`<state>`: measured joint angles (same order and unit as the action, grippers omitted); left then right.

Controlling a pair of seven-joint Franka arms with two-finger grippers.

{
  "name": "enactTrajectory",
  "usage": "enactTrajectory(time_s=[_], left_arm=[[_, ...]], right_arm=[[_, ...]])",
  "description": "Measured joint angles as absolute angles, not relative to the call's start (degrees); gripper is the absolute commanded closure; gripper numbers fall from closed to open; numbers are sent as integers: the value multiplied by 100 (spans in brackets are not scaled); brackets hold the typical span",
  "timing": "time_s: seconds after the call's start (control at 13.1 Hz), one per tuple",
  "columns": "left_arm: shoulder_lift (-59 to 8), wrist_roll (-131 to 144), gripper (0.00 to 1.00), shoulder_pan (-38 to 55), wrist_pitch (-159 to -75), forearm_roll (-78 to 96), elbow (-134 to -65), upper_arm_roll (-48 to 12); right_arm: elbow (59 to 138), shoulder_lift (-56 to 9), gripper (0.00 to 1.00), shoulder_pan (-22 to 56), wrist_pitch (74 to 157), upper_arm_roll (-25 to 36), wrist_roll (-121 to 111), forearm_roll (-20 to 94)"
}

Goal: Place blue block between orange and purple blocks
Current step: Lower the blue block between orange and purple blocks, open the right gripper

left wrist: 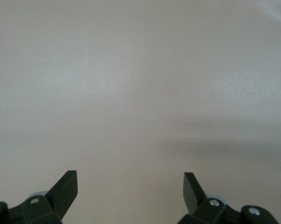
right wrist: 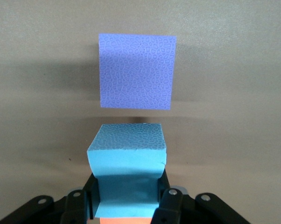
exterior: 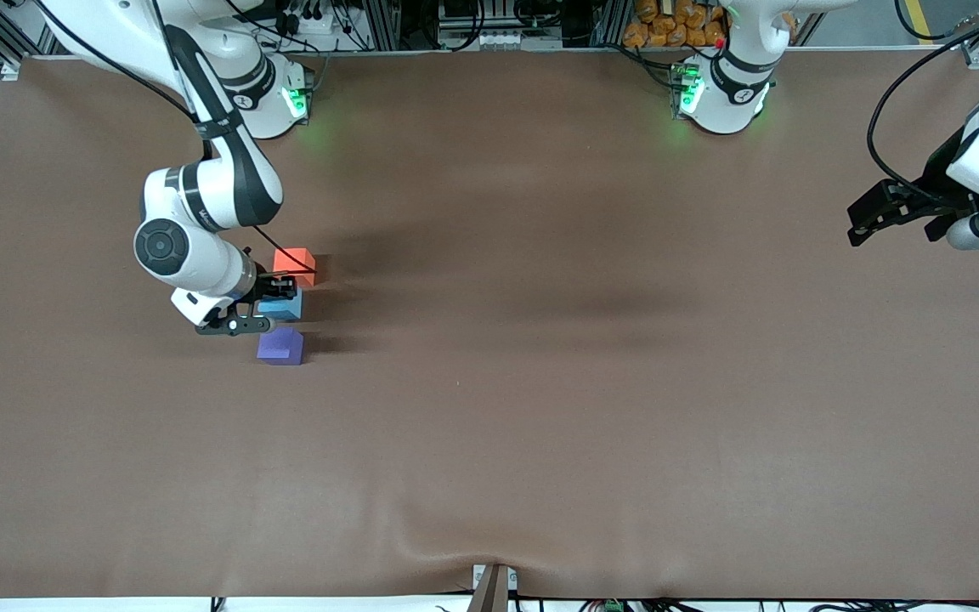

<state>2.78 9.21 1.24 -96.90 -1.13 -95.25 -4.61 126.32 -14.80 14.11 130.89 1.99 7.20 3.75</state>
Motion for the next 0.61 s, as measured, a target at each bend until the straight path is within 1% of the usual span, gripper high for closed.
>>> enactTrajectory(time_s=[0.31, 0.61], left_arm=[[277, 921, 0, 153, -9690, -113, -9538, -494], [276, 922, 0, 158, -9690, -113, -9543, -564]], right_arm=[[12751, -1614, 100, 1411, 13401, 197, 727, 437], [12766, -1727, 100, 1411, 13527, 182, 734, 447]])
